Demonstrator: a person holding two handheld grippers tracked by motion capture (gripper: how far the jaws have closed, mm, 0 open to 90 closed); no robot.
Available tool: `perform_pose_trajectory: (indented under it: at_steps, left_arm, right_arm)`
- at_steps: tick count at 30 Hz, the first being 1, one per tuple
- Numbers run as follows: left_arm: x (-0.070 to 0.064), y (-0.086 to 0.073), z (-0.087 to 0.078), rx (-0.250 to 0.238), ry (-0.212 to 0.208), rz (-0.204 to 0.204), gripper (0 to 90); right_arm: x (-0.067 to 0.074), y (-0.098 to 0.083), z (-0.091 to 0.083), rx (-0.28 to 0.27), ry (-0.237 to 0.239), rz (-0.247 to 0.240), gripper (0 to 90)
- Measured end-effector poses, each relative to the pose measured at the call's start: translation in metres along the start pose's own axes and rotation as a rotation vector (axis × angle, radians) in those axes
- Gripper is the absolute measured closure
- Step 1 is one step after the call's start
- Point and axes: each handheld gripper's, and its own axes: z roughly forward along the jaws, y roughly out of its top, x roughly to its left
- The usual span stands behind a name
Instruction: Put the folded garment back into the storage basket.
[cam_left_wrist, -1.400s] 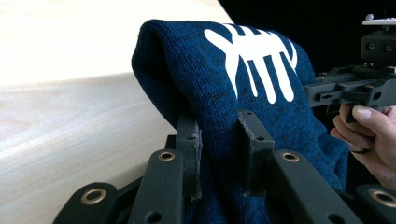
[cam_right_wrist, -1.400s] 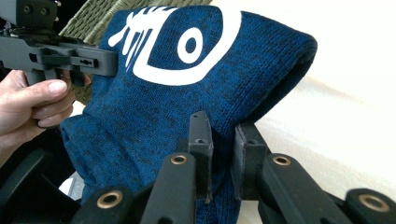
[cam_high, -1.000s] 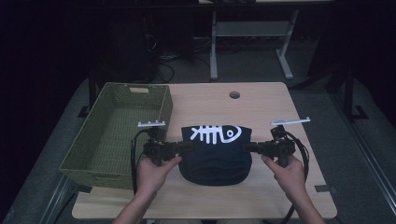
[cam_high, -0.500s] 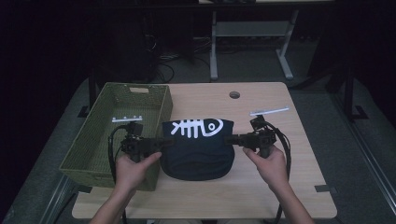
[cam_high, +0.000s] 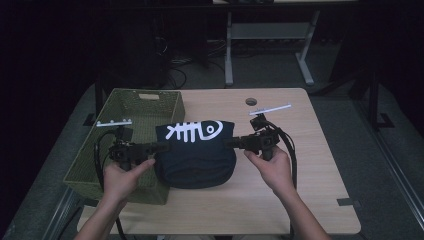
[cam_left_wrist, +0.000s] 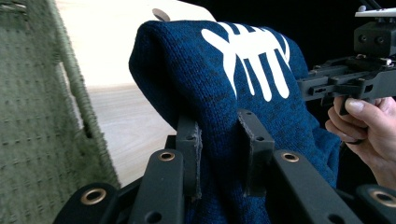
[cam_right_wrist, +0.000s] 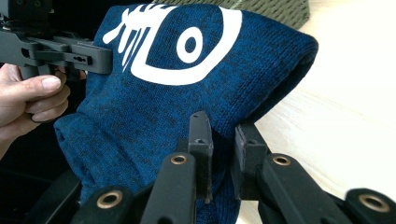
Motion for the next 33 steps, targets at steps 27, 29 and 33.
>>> perform_pose_trajectory:
  at_steps: [27,29,33]
  left_arm:
    - [0.033,0.022,-0.076,-0.039,0.055,-0.033,73.5]
    - [0.034,0.023,-0.078,-0.041,0.06,-0.034,73.5]
    - [0.041,0.025,-0.085,-0.046,0.074,-0.041,73.5]
  right_arm:
    - [0.051,0.058,0.054,0.061,0.053,-0.048,79.6]
    - [0.053,0.061,0.059,0.06,0.059,-0.048,79.6]
    - [0.056,0.064,0.065,0.06,0.067,-0.051,79.6]
